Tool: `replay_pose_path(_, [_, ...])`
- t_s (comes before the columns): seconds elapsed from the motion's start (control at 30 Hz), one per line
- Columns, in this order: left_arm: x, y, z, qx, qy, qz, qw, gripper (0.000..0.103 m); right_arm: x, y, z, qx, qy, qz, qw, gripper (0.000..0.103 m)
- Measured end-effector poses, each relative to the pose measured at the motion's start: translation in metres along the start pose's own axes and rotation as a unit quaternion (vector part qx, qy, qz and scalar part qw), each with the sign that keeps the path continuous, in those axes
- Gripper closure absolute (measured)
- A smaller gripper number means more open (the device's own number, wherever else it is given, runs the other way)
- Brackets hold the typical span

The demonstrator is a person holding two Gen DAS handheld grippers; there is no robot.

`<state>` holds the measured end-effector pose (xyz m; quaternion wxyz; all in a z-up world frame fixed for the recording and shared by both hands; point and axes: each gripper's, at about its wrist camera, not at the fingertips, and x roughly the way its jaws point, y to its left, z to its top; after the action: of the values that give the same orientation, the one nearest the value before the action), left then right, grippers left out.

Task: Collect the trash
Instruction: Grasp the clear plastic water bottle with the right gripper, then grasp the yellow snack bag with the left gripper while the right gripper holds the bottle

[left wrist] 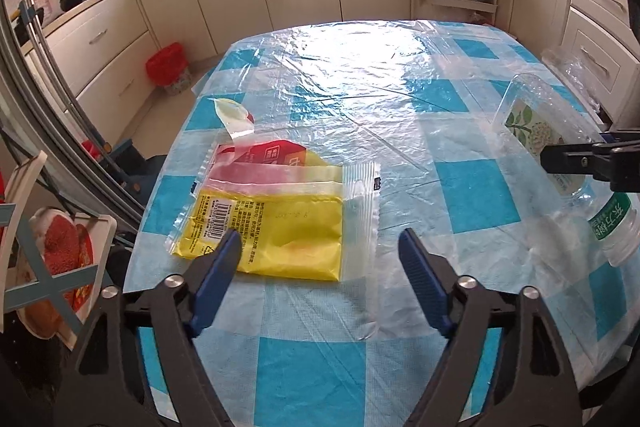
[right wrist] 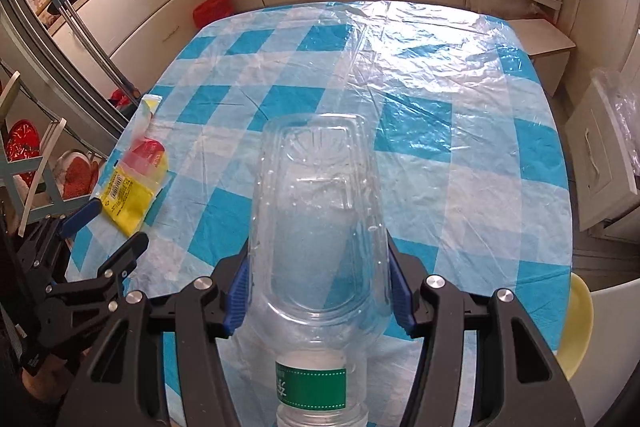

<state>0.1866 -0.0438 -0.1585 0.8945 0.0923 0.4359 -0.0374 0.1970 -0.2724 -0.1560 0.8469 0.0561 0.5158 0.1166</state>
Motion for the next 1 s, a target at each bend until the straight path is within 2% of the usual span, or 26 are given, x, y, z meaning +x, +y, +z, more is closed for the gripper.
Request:
replay_pose_path(0.03, [0.003,0.0,-0.001,-0.001,0.004,-0.003,1.0,0.048,-0.001,-0.001,-0.001,-0.001,-0.003,0.001,1.0,0.047])
replay_pose_path(0.07, [0.005,0.001,-0.001,-0.003,0.007,-0.007,0.9999,0.054,-0.002,-0.002,-0.001,-0.001,-0.006,0.001,1.0,0.047])
replay_pose_path(0.13, [0.007,0.004,-0.001,-0.01,0.014,-0.02,0.9996,0.085,-0.003,-0.005,-0.003,0.001,-0.009,0.002,1.0,0.047])
replay_pose_path(0.23, [0.004,0.012,-0.002,-0.032,0.006,-0.035,0.9988,0.1,-0.004,-0.006,-0.003,-0.002,-0.014,0.001,1.0,0.047])
replay_pose_path(0.4, [-0.018,0.021,0.001,-0.063,-0.035,-0.097,0.9926,0.102,-0.008,-0.006,-0.004,-0.01,-0.02,-0.003,1.0,0.046])
replay_pose_path(0.5, [-0.029,0.021,0.003,-0.068,-0.057,-0.115,0.9895,0.102,-0.008,-0.006,-0.005,-0.016,-0.022,-0.007,1.0,0.046])
replay_pose_path(0.6, [-0.03,0.022,0.003,-0.079,-0.056,-0.13,0.9868,0.102,-0.009,-0.002,-0.005,-0.024,-0.026,-0.017,0.999,0.044])
replay_pose_path(0.8, [-0.032,0.029,0.002,-0.097,-0.059,-0.14,0.9836,0.102,-0.009,0.014,-0.008,-0.058,-0.036,-0.044,0.997,0.043])
replay_pose_path(1.0, [-0.039,0.027,-0.002,-0.08,-0.065,-0.144,0.9842,0.102,-0.008,0.029,-0.014,-0.094,-0.045,-0.078,0.991,0.043])
